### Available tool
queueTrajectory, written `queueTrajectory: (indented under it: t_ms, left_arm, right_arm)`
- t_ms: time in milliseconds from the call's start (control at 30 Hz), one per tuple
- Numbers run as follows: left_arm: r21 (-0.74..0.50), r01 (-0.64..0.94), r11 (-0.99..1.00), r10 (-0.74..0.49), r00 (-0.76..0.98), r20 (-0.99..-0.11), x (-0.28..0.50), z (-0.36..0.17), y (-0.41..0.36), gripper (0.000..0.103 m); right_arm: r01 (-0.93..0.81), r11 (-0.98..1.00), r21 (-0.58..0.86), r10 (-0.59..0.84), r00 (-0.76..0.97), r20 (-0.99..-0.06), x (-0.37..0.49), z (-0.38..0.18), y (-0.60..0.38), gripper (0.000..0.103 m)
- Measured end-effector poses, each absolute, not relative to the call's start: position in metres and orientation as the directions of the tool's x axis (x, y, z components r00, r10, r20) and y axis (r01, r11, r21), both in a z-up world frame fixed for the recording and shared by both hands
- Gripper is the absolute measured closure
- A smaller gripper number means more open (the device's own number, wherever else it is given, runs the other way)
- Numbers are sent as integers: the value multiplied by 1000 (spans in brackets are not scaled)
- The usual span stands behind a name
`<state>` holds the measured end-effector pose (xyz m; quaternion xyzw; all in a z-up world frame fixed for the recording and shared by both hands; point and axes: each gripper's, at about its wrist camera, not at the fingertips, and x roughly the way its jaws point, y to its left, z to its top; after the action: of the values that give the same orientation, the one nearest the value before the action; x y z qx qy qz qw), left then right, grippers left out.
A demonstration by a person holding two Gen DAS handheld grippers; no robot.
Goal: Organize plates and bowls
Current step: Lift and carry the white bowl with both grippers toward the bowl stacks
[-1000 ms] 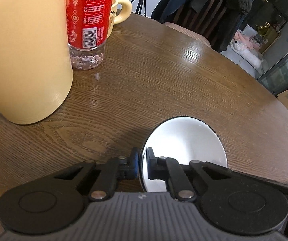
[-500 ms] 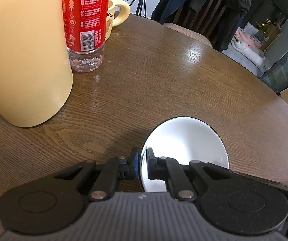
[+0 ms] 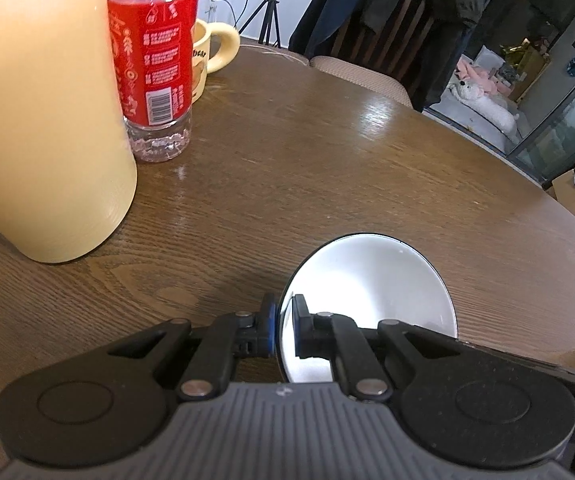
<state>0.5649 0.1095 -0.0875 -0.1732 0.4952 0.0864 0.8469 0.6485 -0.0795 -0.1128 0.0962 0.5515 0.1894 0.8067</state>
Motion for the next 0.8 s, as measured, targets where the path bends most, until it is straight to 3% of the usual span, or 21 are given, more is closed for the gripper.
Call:
queueTrajectory:
  t_ms: [800]
  left_arm:
    - [-205, -247, 947, -38, 548, -835, 514, -37, 56, 94]
  right_arm:
    - [-163, 913, 374, 408, 395, -823, 592, -66, -136, 96]
